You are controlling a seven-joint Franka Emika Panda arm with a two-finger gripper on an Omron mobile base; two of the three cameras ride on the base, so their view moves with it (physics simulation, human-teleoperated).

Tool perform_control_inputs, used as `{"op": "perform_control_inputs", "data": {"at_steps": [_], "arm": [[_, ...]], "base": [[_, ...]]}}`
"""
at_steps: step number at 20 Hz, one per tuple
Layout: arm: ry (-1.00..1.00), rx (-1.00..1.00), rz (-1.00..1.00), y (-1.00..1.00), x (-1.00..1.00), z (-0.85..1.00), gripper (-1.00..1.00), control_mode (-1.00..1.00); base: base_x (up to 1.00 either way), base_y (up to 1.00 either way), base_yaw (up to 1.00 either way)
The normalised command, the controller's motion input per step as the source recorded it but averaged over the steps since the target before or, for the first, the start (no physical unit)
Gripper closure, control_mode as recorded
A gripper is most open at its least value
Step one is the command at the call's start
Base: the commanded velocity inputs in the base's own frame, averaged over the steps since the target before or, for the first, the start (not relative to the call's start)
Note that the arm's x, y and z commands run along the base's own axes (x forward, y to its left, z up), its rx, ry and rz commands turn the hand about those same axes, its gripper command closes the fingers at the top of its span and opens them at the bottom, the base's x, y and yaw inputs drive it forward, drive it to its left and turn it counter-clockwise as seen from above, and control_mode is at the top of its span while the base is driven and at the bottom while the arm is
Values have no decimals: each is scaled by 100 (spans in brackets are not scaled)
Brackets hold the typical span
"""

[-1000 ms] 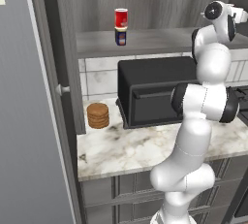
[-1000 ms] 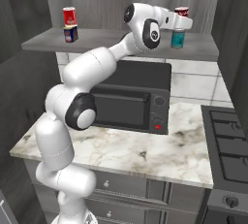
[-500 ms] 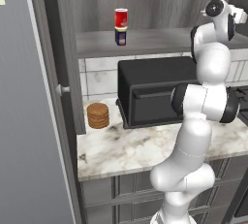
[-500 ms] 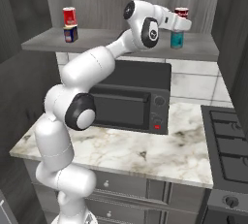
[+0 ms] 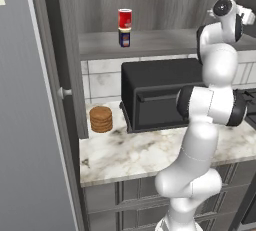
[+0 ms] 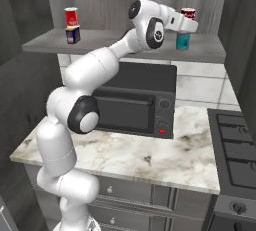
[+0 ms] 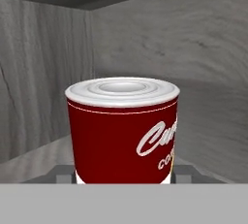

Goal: Stack two cans on top of the other two cans in the cabinet.

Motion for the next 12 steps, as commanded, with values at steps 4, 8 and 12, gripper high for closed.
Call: {"op": "perform_control_inputs", "data": {"at_steps": [4, 8, 12], "arm": [[0, 0, 1, 0, 20, -22, -100, -100], [-1, 0, 2, 0, 22, -16, -100, -100], [0, 0, 4, 5, 2, -4, -100, -100]], "base": [[0, 0, 0], [0, 0, 0], [0, 0, 0]]}}
